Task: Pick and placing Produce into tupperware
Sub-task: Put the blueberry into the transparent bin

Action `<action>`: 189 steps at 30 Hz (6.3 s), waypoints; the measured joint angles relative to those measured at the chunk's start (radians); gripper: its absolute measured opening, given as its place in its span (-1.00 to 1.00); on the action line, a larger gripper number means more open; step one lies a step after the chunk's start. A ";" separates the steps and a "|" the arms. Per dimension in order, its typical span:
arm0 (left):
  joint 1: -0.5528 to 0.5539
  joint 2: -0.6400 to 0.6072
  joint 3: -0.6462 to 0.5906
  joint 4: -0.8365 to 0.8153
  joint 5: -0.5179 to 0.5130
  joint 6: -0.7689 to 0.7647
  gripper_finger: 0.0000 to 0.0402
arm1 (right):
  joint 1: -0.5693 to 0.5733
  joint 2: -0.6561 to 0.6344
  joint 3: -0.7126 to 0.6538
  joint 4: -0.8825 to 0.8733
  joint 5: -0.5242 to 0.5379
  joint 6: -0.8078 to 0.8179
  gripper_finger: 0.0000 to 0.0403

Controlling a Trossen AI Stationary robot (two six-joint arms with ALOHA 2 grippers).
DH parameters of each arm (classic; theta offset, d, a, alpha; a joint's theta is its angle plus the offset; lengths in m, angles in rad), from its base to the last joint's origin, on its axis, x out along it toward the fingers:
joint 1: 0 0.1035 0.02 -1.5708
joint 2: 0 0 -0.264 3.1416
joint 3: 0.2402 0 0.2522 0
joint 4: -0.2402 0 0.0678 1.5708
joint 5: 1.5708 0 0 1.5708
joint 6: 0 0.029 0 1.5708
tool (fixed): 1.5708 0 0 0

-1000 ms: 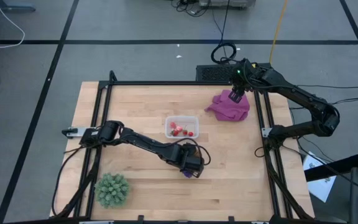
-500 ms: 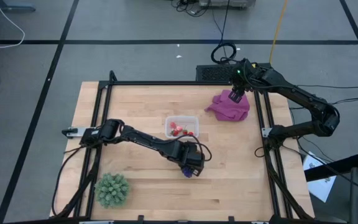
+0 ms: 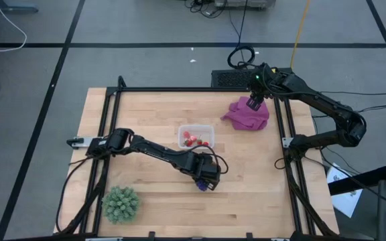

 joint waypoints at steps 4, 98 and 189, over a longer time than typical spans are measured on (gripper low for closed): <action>0.000 0.000 0.000 0.000 0.000 0.000 0.13 | 0.000 0.000 0.000 0.000 0.000 0.000 -0.16; -0.099 0.010 0.005 -0.007 -0.018 -0.738 0.32 | 0.000 0.000 0.000 -0.052 0.000 0.008 -0.16; -0.050 -0.006 0.008 0.052 -0.056 -0.541 0.14 | 0.000 0.000 0.000 -0.045 0.000 0.026 -0.16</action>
